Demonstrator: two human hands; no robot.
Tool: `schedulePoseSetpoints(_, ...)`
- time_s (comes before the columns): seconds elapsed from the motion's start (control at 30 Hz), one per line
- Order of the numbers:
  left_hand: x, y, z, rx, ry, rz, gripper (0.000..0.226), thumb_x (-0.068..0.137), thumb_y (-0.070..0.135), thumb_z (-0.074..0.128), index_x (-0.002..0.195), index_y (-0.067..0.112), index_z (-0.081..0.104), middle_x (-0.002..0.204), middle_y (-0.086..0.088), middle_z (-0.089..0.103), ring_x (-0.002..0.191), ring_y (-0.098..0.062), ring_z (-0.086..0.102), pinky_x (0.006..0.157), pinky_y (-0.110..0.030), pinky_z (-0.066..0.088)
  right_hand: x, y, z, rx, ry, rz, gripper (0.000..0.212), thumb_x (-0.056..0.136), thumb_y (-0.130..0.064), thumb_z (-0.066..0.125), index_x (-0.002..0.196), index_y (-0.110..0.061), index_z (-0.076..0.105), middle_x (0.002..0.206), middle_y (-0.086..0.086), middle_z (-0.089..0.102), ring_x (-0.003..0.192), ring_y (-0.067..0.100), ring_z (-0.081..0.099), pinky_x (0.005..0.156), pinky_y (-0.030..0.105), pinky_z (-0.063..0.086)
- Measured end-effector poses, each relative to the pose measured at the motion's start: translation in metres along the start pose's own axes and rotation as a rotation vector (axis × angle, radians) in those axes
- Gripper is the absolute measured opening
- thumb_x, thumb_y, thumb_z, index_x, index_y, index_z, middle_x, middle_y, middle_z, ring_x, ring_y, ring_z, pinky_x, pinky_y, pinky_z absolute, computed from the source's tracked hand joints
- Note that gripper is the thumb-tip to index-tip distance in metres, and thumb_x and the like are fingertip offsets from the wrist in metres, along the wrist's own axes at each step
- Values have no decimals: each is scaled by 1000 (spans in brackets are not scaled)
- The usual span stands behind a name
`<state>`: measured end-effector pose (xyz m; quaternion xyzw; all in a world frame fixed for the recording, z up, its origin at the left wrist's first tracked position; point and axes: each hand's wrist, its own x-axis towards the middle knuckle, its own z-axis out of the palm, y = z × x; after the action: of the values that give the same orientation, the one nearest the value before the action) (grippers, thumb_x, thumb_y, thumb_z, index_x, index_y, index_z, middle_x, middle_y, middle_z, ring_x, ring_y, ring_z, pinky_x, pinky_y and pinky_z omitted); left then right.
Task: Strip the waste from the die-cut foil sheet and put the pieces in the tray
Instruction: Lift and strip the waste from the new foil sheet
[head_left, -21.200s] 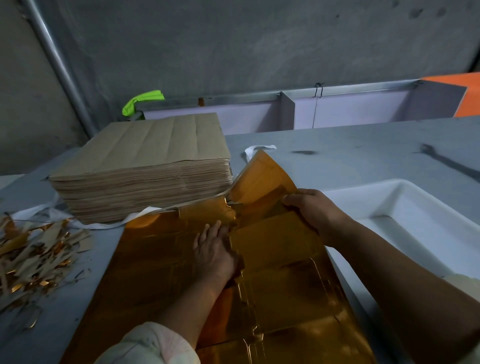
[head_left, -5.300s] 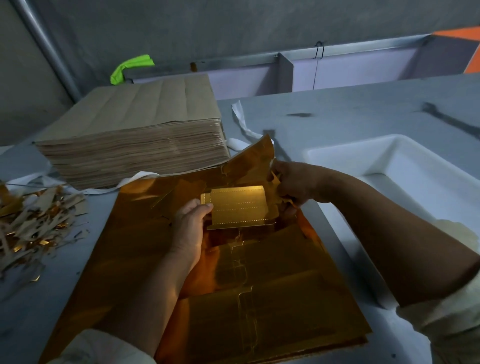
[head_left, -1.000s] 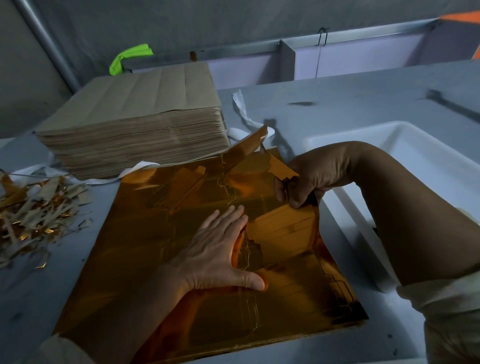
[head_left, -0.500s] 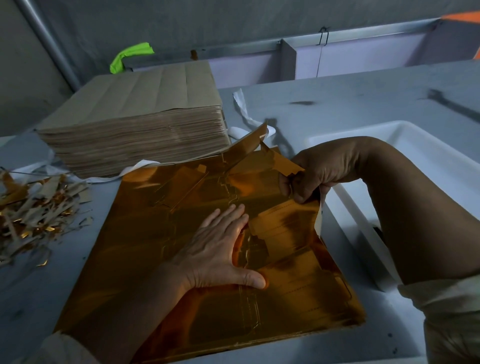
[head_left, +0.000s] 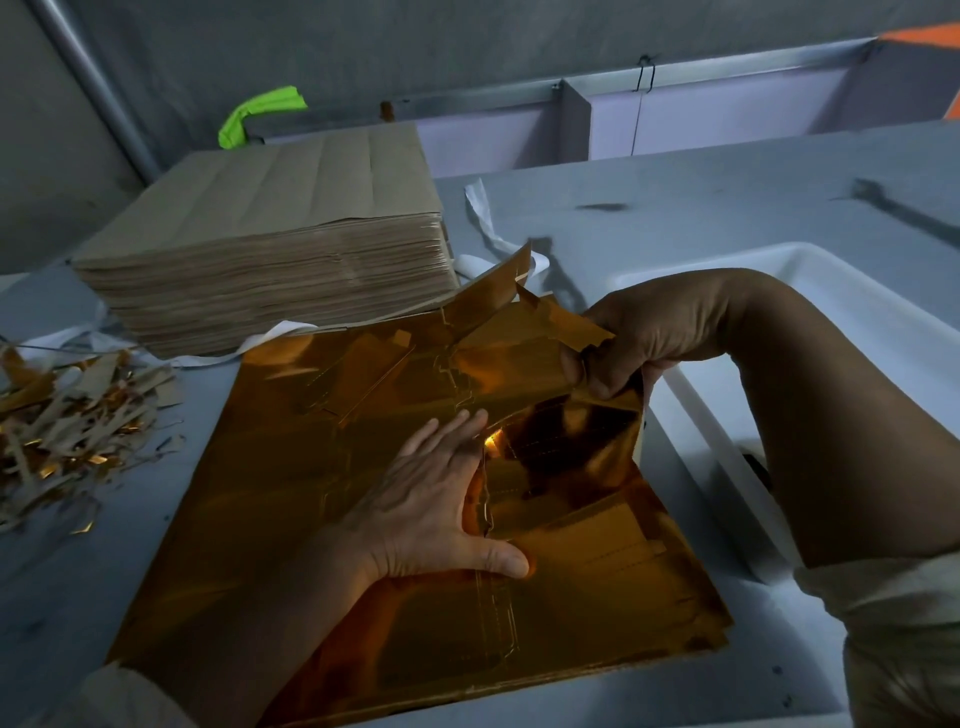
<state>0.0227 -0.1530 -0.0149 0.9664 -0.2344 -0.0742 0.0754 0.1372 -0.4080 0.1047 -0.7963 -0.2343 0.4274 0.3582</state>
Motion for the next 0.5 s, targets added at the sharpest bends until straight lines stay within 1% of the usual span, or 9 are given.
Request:
schedulePoseSetpoints(0.1, 0, 0, 0, -12, 1, 0, 136, 55, 101, 40, 156, 24, -7, 161, 12, -23, 138, 8, -32, 116, -25, -18, -2, 1, -3, 5, 10, -40, 21, 86, 9, 61, 94, -10, 62, 79, -6, 72, 77, 23, 72, 64, 29, 59)
schedulePoseSetpoints(0.23, 0, 0, -1, -2, -7, 9, 136, 55, 101, 38, 155, 24, -11, 155, 15, -30, 132, 11, -38, 109, -17, -25, 1, 4, -4, 14, 20, -47, 21, 86, 9, 61, 92, -11, 62, 76, -8, 71, 77, 23, 71, 66, 30, 59)
schedulePoseSetpoints(0.27, 0, 0, -2, -2, -13, 6, 136, 54, 101, 38, 154, 25, -13, 152, 16, -31, 132, 11, -38, 110, -18, -24, 1, 4, -3, 14, 22, -49, 21, 86, 9, 61, 91, -12, 62, 77, -7, 70, 78, 23, 71, 67, 31, 59)
schedulePoseSetpoints(0.4, -1, -1, -2, 4, -35, -5, 135, 55, 102, 35, 154, 25, -15, 157, 12, -28, 142, 3, -28, 118, -28, -16, 3, 5, -2, 10, 26, -54, 27, 86, 7, 63, 86, -20, 67, 78, -9, 71, 81, 22, 71, 74, 34, 60)
schedulePoseSetpoints(0.47, -1, -1, -2, 5, -28, -2, 134, 55, 104, 25, 155, 24, -14, 162, 8, -22, 144, 1, -24, 121, -32, -12, 3, 4, -1, 10, 31, -65, 35, 87, 5, 63, 78, -28, 71, 79, -11, 72, 81, 20, 72, 73, 32, 59)
schedulePoseSetpoints(0.5, -1, -1, -2, -2, -20, 0, 134, 54, 104, 19, 156, 23, -12, 163, 7, -19, 145, 0, -23, 122, -34, -10, 3, 3, -1, 20, 31, -69, 37, 88, 5, 63, 77, -30, 72, 83, -11, 74, 83, 21, 73, 73, 31, 59)
